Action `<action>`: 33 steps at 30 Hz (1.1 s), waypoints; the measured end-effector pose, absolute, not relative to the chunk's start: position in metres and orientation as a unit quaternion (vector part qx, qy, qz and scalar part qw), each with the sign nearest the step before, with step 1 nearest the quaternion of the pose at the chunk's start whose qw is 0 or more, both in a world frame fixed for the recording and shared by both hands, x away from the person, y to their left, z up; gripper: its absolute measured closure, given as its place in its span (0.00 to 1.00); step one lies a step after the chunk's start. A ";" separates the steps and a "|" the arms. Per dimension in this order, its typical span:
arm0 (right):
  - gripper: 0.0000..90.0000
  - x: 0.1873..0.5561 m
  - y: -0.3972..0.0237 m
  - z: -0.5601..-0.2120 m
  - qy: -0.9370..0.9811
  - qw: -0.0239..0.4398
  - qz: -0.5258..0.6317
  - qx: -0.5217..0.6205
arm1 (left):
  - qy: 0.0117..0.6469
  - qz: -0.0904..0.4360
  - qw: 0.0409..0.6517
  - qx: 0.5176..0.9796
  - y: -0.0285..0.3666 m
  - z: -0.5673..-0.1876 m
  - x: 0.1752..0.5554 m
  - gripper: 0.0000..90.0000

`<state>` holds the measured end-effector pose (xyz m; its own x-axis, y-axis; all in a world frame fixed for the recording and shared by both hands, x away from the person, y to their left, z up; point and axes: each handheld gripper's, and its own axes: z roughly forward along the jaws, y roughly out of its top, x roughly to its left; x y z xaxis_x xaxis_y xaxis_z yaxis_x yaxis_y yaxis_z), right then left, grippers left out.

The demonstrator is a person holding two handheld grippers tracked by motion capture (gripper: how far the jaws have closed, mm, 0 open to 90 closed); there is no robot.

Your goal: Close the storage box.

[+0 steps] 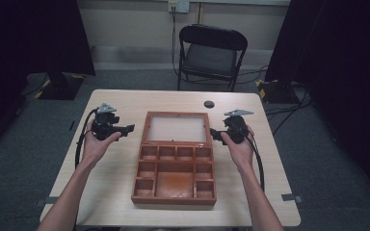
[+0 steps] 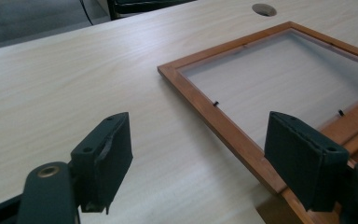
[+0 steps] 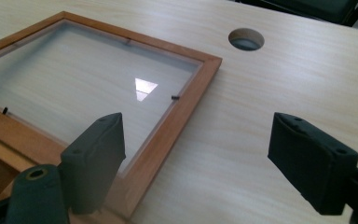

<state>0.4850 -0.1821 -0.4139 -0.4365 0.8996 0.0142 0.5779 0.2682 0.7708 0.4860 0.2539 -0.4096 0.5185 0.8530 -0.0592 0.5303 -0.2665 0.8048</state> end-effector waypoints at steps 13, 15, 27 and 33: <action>0.25 0.511 -0.164 -0.449 0.781 0.179 0.355 0.481 | 0.464 0.144 0.362 0.795 0.231 -0.450 0.515 0.29; 0.22 0.511 -0.161 -0.454 0.788 0.174 0.348 0.478 | 0.471 0.139 0.365 0.791 0.229 -0.453 0.517 0.29; 0.16 0.517 -0.165 -0.464 0.777 0.145 0.357 0.498 | 0.475 0.106 0.366 0.793 0.213 -0.461 0.520 0.27; 0.16 0.522 -0.167 -0.469 0.765 0.112 0.377 0.511 | 0.475 0.083 0.374 0.792 0.207 -0.465 0.523 0.22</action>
